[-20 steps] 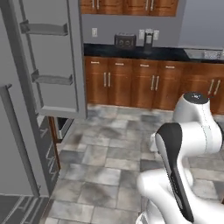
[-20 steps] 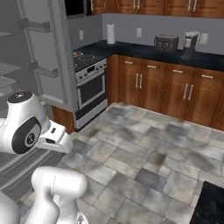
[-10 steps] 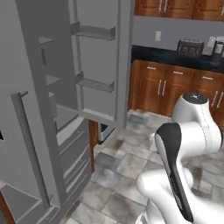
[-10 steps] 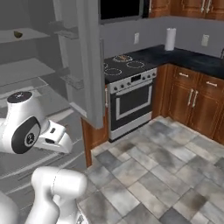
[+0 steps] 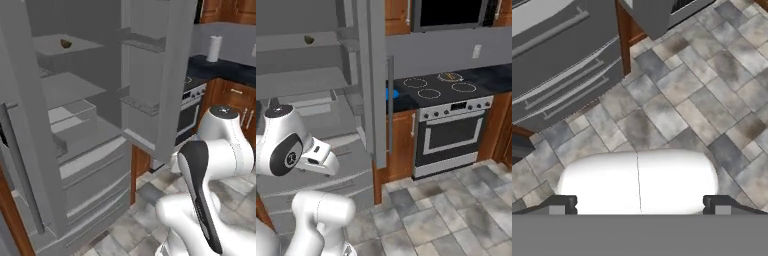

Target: Place the cold items (kiwi and pear) from the fridge in one tupperware on the dining counter. Place the warm items (hot dog and kebab skewer) in the stove area in another tupperware.

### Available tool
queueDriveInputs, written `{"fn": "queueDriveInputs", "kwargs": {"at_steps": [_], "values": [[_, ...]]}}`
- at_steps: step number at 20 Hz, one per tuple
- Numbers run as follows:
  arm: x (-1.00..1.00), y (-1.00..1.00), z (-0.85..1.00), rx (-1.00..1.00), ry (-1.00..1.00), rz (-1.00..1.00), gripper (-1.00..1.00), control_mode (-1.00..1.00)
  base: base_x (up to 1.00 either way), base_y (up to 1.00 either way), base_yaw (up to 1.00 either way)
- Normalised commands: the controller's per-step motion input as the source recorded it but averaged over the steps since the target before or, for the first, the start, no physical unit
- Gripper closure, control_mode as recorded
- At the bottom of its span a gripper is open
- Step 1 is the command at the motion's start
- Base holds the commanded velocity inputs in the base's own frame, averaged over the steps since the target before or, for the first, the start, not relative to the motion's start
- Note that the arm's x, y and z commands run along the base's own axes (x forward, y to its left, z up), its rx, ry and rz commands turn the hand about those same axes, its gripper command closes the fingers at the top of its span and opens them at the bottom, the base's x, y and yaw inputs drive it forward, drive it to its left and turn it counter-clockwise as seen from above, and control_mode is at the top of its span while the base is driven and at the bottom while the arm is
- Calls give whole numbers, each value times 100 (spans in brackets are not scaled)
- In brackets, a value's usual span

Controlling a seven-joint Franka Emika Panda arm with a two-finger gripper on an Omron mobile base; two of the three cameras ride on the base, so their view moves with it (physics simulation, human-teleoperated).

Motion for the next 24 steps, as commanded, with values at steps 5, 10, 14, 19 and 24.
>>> {"fn": "queueDriveInputs", "kwargs": {"at_steps": [5, 10, 14, 19, 24], "values": [[0, 0, 0, 0, 0, 0, -100, 100, 54, -10, 64], [0, 0, 0, 0, 0, 0, -100, 100, 66, -24, 60], [0, 0, 0, 0, 0, 0, -100, 100, 86, -40, 46], [0, 0, 0, 0, 0, 0, -100, 100, 73, -25, 23], [0, 0, 0, 0, 0, 0, -100, 100, 36, 0, 0]]}}
